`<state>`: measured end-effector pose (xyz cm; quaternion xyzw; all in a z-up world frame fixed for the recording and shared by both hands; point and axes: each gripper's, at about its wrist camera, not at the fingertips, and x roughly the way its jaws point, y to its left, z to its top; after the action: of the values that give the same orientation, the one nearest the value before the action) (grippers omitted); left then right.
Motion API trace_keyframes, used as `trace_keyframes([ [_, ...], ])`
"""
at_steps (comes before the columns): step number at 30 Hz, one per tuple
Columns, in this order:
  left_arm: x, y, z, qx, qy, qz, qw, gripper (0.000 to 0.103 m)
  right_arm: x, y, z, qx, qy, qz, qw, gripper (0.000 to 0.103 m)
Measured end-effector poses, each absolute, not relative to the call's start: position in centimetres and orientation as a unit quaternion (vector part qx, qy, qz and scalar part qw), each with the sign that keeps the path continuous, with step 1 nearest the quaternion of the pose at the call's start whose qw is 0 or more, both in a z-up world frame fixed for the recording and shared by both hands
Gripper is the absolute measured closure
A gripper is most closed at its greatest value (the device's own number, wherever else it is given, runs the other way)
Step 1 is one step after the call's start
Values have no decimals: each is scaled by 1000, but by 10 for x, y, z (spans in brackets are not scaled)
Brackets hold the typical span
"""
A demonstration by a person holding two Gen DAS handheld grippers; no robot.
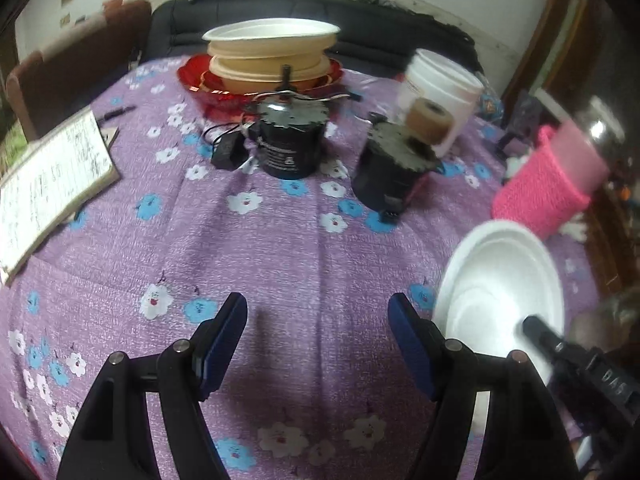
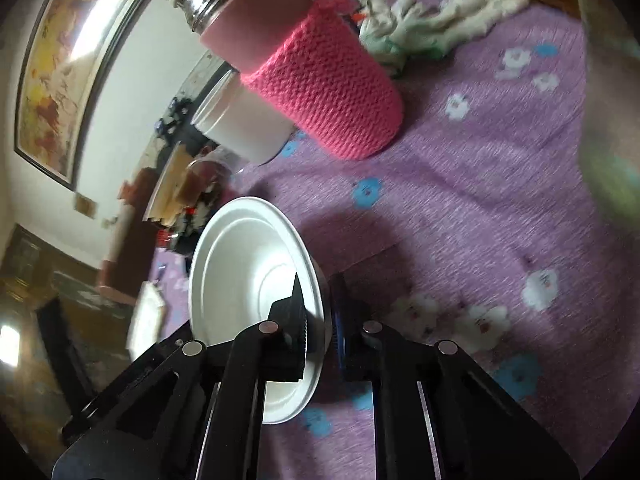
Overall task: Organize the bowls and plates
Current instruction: 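Move both grippers toward the white foam plate beside the pink sleeve, then close both grippers on the rim of the white foam plate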
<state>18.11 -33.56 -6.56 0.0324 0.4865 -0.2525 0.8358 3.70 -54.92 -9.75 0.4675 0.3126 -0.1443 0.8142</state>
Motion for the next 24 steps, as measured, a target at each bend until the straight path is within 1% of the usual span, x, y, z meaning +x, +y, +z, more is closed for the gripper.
trace_keyframes([
  [4,185,-332,-62,47,487,-237,839,30,39,-548,-105,503,325,-102,794,93],
  [7,188,-326,-56,37,492,-242,835,30,42,-546,-107,517,346,-74,779,93],
  [12,187,-328,-56,68,496,-238,832,30,47,-539,-106,515,386,-61,763,93],
  [17,179,-341,-67,120,490,-220,835,30,47,-540,-103,500,395,-88,765,92],
  [19,176,-344,-71,136,482,-216,838,32,48,-542,-103,495,398,-98,766,92],
  [20,175,-346,-73,144,480,-212,839,35,47,-542,-103,492,398,-101,768,91],
  [21,174,-347,-75,145,478,-217,838,39,47,-543,-103,493,398,-102,767,90],
  [22,175,-347,-76,141,482,-223,836,46,44,-545,-103,494,397,-102,767,90],
  [24,177,-346,-78,133,493,-232,828,52,43,-545,-102,491,394,-101,770,90],
])
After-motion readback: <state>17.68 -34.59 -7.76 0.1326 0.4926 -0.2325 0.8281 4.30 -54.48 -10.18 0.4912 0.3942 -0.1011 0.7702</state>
